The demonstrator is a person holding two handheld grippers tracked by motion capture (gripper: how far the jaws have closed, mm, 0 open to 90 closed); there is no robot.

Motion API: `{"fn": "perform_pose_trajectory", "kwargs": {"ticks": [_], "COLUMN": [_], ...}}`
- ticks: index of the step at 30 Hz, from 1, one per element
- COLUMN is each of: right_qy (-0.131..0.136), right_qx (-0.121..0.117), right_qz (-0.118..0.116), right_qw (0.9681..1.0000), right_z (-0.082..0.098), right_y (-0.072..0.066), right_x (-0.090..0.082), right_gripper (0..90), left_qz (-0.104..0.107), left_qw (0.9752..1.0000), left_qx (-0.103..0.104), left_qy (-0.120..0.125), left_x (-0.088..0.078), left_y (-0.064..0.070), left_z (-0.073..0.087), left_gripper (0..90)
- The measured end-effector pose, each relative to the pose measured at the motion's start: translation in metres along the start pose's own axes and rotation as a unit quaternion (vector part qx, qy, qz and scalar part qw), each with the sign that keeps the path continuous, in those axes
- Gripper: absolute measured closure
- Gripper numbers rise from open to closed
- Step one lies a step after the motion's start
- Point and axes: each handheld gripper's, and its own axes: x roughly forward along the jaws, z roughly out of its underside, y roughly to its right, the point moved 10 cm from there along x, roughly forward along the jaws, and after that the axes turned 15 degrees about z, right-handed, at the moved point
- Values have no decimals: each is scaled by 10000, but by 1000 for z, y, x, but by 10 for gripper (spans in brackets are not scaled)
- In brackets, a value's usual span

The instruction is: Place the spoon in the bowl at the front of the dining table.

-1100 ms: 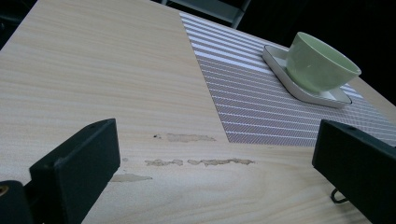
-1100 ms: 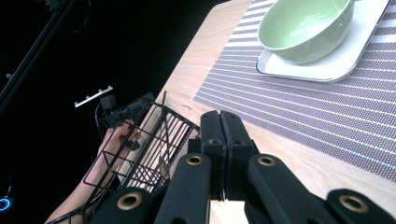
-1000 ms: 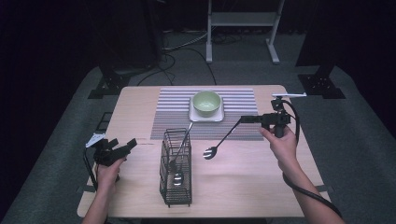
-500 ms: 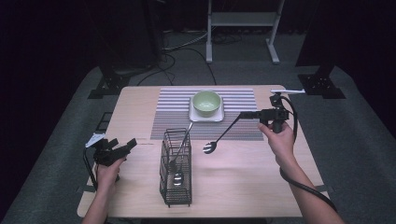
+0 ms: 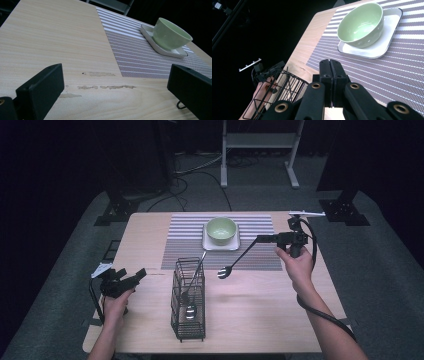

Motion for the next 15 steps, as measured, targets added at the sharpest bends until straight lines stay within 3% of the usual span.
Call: {"fn": "perform_pose_trajectory", "kwargs": {"ticks": [15], "right_qy": [46], "right_qx": [66], "right_qz": [73], "right_qw": [9999], "right_z": [-13], "right_y": [0], "right_x": [11], "right_gripper": [889], "left_qz": [9], "left_qw": [10000], "left_qx": [-12], "left_qy": [12], "left_x": [0], "left_y": [0], "left_z": [0], "left_gripper": [0]}}
